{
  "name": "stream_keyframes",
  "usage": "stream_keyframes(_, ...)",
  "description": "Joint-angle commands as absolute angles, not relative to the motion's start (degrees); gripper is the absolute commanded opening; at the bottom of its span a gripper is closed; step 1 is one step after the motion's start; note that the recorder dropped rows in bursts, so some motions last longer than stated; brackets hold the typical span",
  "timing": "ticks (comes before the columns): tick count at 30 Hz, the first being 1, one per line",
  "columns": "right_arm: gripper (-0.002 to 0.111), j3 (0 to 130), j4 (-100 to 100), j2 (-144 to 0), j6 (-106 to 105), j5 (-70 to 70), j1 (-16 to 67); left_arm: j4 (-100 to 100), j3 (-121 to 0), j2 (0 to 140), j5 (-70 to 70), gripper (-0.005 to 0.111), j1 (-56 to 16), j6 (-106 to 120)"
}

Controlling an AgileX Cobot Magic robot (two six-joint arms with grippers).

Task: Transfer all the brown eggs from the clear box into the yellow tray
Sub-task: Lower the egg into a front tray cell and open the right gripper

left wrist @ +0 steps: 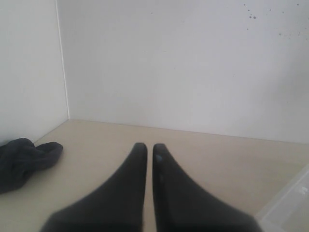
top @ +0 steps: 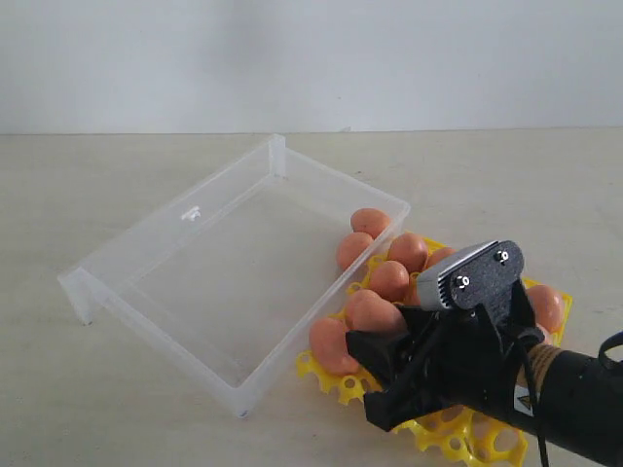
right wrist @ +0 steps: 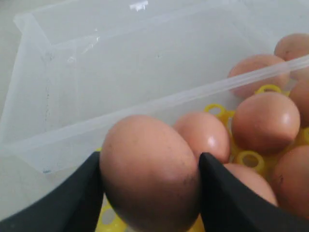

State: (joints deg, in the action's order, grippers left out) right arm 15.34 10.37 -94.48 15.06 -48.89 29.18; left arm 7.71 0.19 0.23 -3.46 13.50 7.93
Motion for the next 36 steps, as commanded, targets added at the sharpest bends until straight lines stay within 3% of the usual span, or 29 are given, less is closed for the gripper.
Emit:
stream_keyframes(1,0.0,15.02,10.96,-98.67,15.1,-52.44,29.26,7.7,0.0,0.0,-2.95,0.004,13.45,8.07)
stream_keyframes(36,0.0,15.02,16.17,-101.77,14.23,-52.9,29.26,7.7,0.0,0.0,-3.0,0.004,13.45,8.07)
